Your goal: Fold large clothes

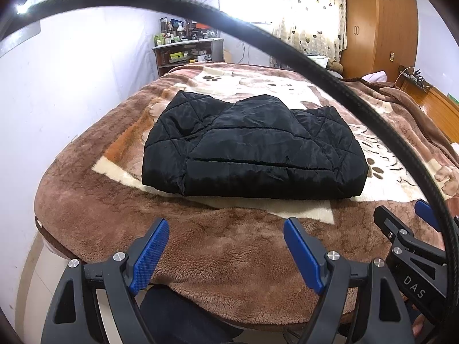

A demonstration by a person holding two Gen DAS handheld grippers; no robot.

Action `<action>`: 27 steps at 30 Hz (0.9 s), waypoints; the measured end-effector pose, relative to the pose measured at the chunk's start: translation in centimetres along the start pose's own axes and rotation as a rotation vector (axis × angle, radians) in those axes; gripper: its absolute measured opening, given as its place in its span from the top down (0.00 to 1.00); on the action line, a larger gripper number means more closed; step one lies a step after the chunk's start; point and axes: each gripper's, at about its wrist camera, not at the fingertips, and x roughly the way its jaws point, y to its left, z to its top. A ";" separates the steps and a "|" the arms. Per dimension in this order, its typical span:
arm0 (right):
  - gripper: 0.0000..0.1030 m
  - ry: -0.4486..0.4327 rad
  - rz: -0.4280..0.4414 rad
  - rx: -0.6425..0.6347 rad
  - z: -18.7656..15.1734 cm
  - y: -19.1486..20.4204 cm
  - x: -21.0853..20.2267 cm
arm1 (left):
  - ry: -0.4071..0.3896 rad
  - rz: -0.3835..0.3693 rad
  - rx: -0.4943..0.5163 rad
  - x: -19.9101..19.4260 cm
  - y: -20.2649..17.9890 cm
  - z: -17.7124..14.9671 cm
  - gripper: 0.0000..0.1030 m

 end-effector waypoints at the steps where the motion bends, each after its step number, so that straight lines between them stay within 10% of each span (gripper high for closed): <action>1: 0.25 0.000 0.000 0.001 0.0 0.0 0.0 | 0.000 0.000 0.000 0.0 0.0 0.0 0.21; 27: 0.24 0.000 0.002 0.001 -0.2 -0.1 -0.2 | 0.002 -0.004 0.005 -0.2 0.2 -0.3 0.21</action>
